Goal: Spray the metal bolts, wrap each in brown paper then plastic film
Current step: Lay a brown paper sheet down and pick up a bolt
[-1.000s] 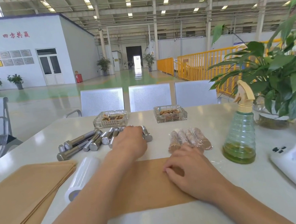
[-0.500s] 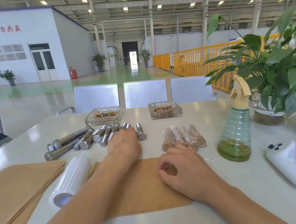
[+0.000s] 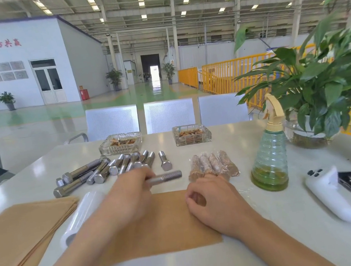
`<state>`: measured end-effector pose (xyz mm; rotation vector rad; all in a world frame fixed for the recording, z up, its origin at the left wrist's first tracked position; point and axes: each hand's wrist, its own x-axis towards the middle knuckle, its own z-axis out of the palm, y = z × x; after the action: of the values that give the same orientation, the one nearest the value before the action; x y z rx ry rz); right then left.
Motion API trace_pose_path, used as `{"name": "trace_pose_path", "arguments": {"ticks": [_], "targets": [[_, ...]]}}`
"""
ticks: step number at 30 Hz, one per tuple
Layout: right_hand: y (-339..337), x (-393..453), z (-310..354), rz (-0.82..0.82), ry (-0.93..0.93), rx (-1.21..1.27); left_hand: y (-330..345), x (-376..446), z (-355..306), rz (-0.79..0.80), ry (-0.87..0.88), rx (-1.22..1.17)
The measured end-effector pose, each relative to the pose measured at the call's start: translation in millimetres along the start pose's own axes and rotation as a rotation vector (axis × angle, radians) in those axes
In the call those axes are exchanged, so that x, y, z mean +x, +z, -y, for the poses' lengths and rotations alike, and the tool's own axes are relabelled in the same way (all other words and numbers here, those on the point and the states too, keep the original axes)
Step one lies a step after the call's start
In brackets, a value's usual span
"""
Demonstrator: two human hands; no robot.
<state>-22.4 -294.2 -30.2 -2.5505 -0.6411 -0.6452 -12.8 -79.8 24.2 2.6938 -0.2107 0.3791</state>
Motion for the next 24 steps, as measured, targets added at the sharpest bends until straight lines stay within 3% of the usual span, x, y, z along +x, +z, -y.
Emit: {"name": "trace_pose_path", "arguments": {"ticks": [8,18,24], "targets": [[-5.3,-4.4,4.3,-0.106,0.146,0.023,22.9,-41.9,20.5,0.026,0.289,-0.088],[-5.8,-2.2,9.3,-0.071,0.155,-0.069,27.8,-47.6,35.2,0.026,0.310,-0.209],[-18.0,-0.2,7.3,-0.047,0.170,0.041,28.5,-48.9,39.3,-0.006,0.315,-0.224]]}}
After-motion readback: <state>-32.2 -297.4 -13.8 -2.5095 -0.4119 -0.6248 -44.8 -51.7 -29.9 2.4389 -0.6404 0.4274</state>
